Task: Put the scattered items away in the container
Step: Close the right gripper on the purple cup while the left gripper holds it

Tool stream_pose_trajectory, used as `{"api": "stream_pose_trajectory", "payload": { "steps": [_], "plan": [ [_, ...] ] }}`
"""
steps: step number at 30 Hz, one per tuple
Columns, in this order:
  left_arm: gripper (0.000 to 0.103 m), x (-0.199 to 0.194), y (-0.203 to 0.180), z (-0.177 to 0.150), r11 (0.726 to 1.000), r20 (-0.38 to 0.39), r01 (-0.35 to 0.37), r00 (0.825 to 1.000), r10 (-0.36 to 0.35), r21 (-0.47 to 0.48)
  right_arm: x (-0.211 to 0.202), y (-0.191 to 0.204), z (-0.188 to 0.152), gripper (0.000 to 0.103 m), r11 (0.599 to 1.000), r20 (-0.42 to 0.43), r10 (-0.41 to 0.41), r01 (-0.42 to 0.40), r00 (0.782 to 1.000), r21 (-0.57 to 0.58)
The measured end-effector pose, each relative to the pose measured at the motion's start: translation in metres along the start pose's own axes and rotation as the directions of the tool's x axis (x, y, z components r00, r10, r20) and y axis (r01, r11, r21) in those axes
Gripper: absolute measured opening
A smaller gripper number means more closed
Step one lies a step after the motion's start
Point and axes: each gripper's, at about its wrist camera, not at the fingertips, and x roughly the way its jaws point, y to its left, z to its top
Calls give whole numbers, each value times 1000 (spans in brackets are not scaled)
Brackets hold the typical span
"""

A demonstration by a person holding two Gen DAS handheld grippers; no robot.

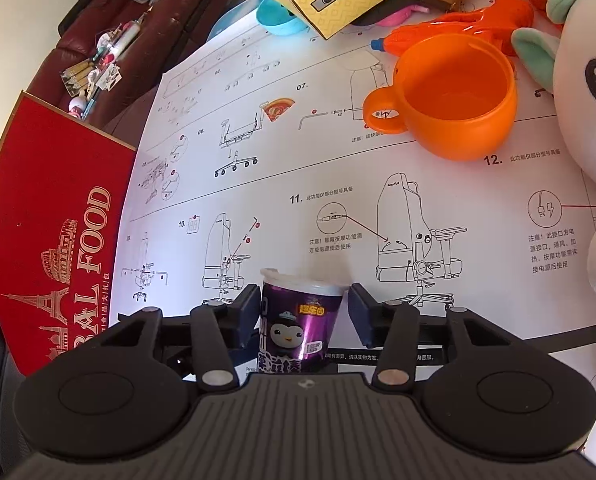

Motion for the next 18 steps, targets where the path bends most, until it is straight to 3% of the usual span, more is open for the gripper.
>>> {"api": "stream_pose_trajectory", "payload": {
  "steps": [7, 13, 18],
  "plan": [
    [60, 1, -1, 0, 1000, 3, -3, 1000, 3, 16, 0, -1, 0, 54, 1000, 5, 9, -9, 1000, 8],
    [60, 2, -1, 1, 999, -1, 1, 1000, -1, 32, 2, -6, 11, 58, 993, -34, 25, -21, 999, 113],
    [61, 3, 0, 1, 999, -2, 5, 1000, -5, 44, 6, 2, 11, 57, 998, -33, 1, 1, 999, 62]
  ]
}}
